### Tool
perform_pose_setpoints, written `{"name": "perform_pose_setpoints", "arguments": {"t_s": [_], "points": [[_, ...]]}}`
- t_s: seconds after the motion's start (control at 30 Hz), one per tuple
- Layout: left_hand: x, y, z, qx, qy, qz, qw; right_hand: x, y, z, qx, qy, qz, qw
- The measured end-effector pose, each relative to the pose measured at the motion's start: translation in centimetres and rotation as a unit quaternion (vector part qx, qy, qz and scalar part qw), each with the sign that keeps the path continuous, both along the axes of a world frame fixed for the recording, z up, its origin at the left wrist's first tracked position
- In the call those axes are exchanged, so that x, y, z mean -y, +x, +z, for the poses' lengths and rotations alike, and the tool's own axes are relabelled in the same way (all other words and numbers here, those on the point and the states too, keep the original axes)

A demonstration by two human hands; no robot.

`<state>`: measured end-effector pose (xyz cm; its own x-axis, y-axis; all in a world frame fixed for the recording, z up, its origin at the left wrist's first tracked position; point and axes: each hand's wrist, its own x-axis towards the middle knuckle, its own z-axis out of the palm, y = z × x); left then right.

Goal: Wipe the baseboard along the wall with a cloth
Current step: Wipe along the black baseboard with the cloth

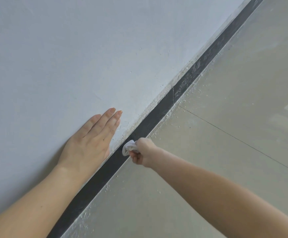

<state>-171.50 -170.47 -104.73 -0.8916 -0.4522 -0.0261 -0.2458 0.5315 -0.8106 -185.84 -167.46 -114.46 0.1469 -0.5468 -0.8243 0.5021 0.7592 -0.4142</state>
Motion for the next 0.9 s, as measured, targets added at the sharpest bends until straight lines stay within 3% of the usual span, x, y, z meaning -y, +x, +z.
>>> {"name": "perform_pose_setpoints", "arguments": {"t_s": [0.07, 0.23, 0.33, 0.6, 0.7, 0.9], "points": [[-0.2, -0.3, 0.3, -0.01, 0.014, 0.017, 1.0, 0.9, -2.4, -0.2, -0.047, -0.01, -0.019, 0.999], [-0.9, -2.2, 0.1, -0.035, 0.081, 0.034, 0.995, 2.4, -8.5, -1.0, -0.111, -0.056, -0.208, 0.97], [-0.2, -4.6, 0.3, -0.03, 0.083, 0.009, 0.996, 1.7, -10.8, -1.4, -0.093, -0.049, -0.3, 0.948], [3.6, -12.5, 0.0, -0.001, 0.01, -0.046, 0.999, 1.0, -7.3, -1.5, 0.011, -0.015, -0.129, 0.992], [5.3, -14.7, -0.5, 0.001, -0.012, -0.063, 0.998, 3.0, -10.0, -1.2, 0.015, -0.003, -0.175, 0.985], [6.5, -15.8, -1.1, -0.053, 0.064, -0.054, 0.995, 5.6, -17.4, -1.2, -0.034, -0.008, -0.323, 0.946]]}}
